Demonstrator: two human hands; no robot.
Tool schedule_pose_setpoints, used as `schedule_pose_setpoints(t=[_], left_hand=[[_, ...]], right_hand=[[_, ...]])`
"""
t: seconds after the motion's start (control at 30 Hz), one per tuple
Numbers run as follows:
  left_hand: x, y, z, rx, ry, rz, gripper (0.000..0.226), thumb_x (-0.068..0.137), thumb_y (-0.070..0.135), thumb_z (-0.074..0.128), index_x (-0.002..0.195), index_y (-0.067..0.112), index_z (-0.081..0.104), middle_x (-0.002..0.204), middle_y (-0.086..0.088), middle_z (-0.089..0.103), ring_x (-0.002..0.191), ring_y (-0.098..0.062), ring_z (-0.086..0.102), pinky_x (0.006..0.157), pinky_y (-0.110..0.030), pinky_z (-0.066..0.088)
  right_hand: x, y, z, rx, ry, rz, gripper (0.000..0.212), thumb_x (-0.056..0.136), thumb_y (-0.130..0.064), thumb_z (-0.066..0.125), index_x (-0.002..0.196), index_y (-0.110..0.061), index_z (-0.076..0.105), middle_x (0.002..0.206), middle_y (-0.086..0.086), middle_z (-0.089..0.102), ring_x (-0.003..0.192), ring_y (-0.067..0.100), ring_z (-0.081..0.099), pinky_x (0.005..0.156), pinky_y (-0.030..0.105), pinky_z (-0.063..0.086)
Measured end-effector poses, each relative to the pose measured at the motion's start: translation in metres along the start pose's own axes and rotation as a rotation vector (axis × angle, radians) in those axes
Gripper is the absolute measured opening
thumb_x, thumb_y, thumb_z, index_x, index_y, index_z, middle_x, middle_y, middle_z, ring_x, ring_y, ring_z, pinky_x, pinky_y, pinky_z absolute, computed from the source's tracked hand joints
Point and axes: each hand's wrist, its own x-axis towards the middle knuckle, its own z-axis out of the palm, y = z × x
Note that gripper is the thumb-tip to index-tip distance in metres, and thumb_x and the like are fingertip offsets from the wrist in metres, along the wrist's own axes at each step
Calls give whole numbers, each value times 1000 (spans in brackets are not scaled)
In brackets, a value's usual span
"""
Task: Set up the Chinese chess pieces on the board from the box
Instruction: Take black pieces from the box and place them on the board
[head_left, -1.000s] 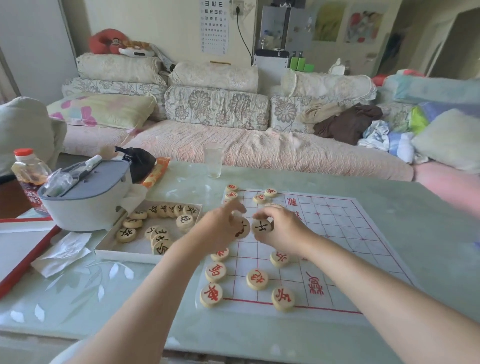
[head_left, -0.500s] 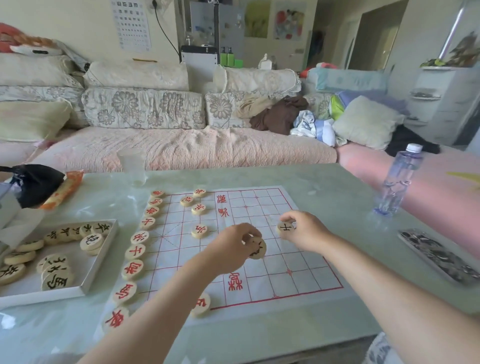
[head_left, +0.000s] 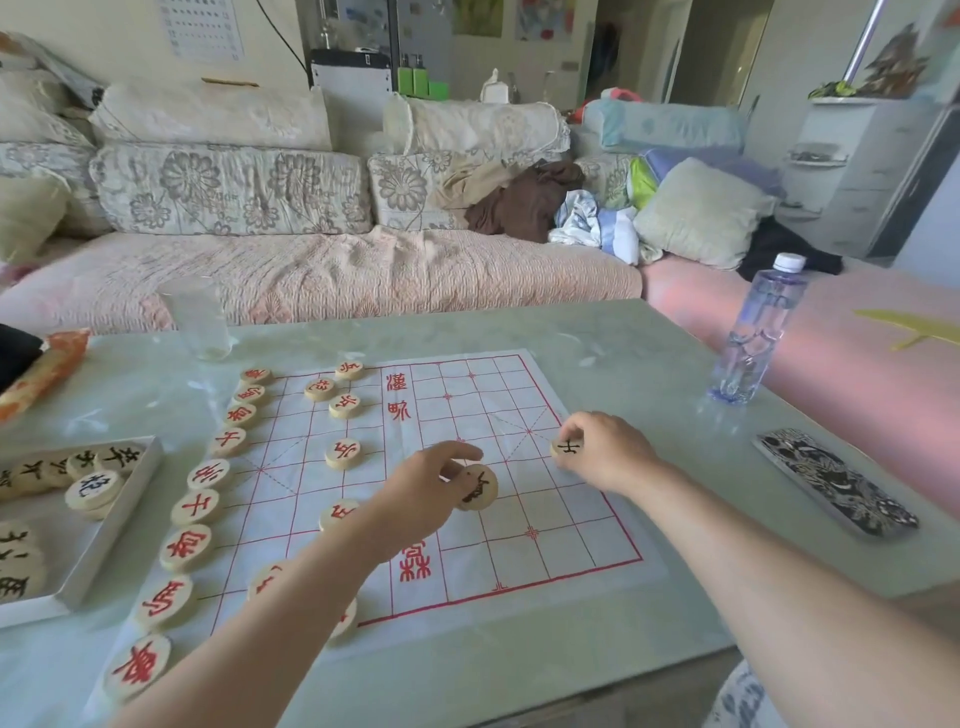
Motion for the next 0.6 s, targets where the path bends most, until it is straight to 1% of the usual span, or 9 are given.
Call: schedule_pose_setpoints(t=[0.1, 0.17, 0.2, 0.27, 0.3, 0.33, 0.4, 0.5, 0.6], left_hand=[[-4, 7, 2, -73, 25, -3, 20, 96, 21, 54, 114, 27, 61, 98, 7, 65, 67, -9, 55, 58, -20, 47], [-8, 10, 4, -141, 32, -20, 17, 94, 23, 58, 110, 23, 65, 95, 5, 68, 69, -6, 57, 57, -15, 45], [-10, 11, 4, -190, 36, -33, 17, 93, 23, 61, 107, 23, 68, 93, 4, 71, 71, -7, 60, 59, -16, 46], [-14, 13, 6, -311, 43, -66, 14, 90, 21, 64, 103, 22, 70, 88, 0, 74, 71, -9, 64, 62, -18, 50], [-16, 14, 6, -373, 51, -80, 12, 90, 19, 65, 100, 20, 71, 87, -3, 74, 70, -11, 65, 62, -19, 50], [-17, 14, 7, -426, 63, -93, 11, 89, 18, 66, 99, 19, 71, 87, -7, 74, 69, -12, 65, 62, -20, 51], [-19, 16, 7, -517, 79, -129, 12, 88, 19, 68, 99, 14, 70, 90, -13, 74, 70, -16, 65, 63, -23, 51], [-21, 16, 4, -647, 35, -186, 16, 90, 17, 66, 102, 8, 67, 96, -17, 73, 78, -22, 68, 71, -28, 55], [-23, 15, 2, -629, 7, -174, 14, 89, 11, 66, 102, 7, 67, 96, -15, 74, 85, -26, 69, 80, -31, 57]], right_hand=[[-4, -5, -3, 31, 32, -12, 16, 85, -39, 66, 100, -34, 63, 118, -9, 46, 106, 17, 55, 84, 29, 42], [-11, -17, -8, 170, 56, -53, 11, 88, -35, 64, 99, -33, 65, 115, -10, 50, 101, 15, 56, 83, 28, 43], [-16, -26, -11, 294, 35, -72, 6, 91, -33, 63, 96, -31, 66, 111, -10, 57, 95, 13, 59, 79, 25, 45], [-32, -45, -14, 561, -115, -96, 9, 96, -29, 60, 94, -24, 68, 100, -6, 68, 75, 11, 64, 61, 18, 45], [-40, -53, -14, 650, -197, -102, 11, 98, -27, 59, 97, -20, 68, 98, -2, 71, 68, 12, 64, 55, 17, 44], [-48, -58, -14, 708, -257, -106, 11, 98, -25, 59, 100, -19, 68, 96, 0, 72, 64, 12, 65, 53, 19, 43], [-57, -64, -11, 787, -305, -113, 8, 97, -18, 62, 103, -19, 67, 90, 1, 73, 63, 12, 65, 55, 24, 44], [-61, -67, -9, 892, -281, -87, 11, 96, -10, 63, 105, -16, 67, 87, 4, 72, 63, 12, 65, 57, 26, 47], [-63, -70, -8, 899, -249, -88, 15, 95, -9, 65, 108, -14, 66, 87, 3, 73, 63, 11, 65, 57, 27, 50]])
